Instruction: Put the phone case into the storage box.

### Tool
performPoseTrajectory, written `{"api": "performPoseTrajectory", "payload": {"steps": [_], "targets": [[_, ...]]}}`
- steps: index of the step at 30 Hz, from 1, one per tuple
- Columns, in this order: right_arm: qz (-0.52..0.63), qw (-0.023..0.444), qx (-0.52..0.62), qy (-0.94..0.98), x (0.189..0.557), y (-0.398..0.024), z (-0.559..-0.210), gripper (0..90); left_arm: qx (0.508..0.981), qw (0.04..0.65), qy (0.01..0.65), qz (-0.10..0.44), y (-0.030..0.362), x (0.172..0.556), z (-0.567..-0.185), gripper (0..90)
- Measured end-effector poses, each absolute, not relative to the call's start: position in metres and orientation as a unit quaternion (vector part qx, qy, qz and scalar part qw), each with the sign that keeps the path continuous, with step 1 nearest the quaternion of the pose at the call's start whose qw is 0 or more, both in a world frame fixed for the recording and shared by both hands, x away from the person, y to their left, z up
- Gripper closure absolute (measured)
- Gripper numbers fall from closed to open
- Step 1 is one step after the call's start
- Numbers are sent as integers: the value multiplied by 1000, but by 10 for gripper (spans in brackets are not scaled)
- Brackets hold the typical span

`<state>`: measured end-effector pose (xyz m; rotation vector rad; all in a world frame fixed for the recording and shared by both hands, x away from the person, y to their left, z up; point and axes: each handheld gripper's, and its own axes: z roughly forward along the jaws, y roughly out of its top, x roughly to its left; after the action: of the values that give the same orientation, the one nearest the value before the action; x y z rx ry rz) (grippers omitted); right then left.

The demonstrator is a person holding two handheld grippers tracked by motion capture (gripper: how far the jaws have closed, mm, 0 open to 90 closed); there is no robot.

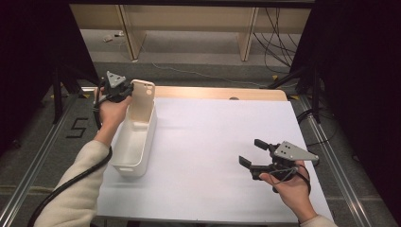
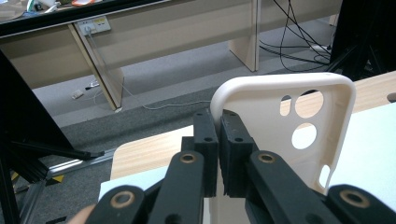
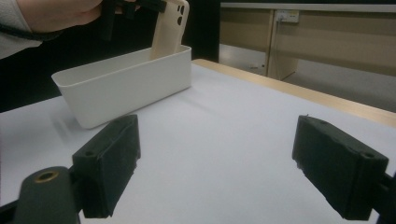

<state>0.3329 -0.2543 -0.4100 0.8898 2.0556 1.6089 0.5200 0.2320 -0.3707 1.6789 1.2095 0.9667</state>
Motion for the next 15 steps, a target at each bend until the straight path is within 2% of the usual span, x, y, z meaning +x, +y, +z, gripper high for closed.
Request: {"api": "performPoseTrajectory", "payload": {"steps": [15], "targets": [[573, 193, 315, 732, 333, -255, -410, 164, 668, 412, 487, 384, 232, 524, -373, 863]]}}
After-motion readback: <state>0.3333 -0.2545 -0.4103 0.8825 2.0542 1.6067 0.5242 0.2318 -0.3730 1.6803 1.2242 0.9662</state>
